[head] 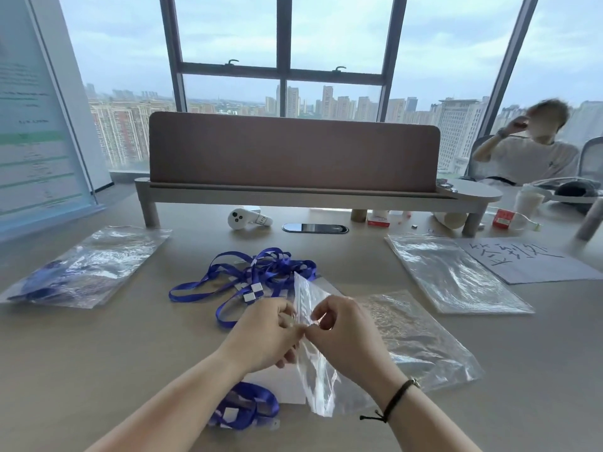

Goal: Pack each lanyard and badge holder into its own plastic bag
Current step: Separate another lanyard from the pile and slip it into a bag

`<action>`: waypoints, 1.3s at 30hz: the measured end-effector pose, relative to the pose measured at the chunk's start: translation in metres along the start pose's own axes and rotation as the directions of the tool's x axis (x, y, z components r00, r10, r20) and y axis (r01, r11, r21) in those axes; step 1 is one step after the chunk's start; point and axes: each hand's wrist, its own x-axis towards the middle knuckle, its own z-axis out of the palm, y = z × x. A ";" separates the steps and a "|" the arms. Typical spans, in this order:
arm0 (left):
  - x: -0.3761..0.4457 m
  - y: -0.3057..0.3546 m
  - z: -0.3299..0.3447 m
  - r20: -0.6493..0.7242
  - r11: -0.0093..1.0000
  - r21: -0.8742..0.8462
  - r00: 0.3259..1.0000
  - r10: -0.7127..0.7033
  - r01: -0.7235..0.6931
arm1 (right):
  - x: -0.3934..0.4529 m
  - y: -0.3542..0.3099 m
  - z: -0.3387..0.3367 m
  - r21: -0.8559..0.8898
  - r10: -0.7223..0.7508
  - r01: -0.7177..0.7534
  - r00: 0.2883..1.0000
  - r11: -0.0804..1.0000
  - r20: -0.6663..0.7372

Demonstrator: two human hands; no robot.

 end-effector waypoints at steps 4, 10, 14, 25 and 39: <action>0.006 -0.013 -0.006 -0.115 0.955 0.284 0.986 0.118 -0.081 | -0.005 0.006 -0.008 -0.043 -0.023 0.019 0.996 0.999 -0.090; 0.004 -0.035 -0.019 -0.024 0.946 0.319 0.998 0.059 -0.048 | -0.005 0.022 -0.015 0.081 0.028 -0.013 0.981 0.997 -0.192; -0.018 -0.039 -0.039 0.175 0.950 0.299 0.984 0.035 -0.088 | -0.006 0.026 0.007 0.104 0.042 -0.026 0.988 0.994 -0.150; -0.070 -0.078 -0.084 0.304 0.862 0.425 0.940 0.152 -0.277 | -0.011 0.038 0.029 0.100 0.046 -0.033 0.990 0.994 -0.130; -0.085 -0.097 -0.065 0.077 0.756 0.410 0.845 0.529 -0.510 | -0.013 0.041 0.030 0.115 0.041 -0.021 0.984 0.993 -0.175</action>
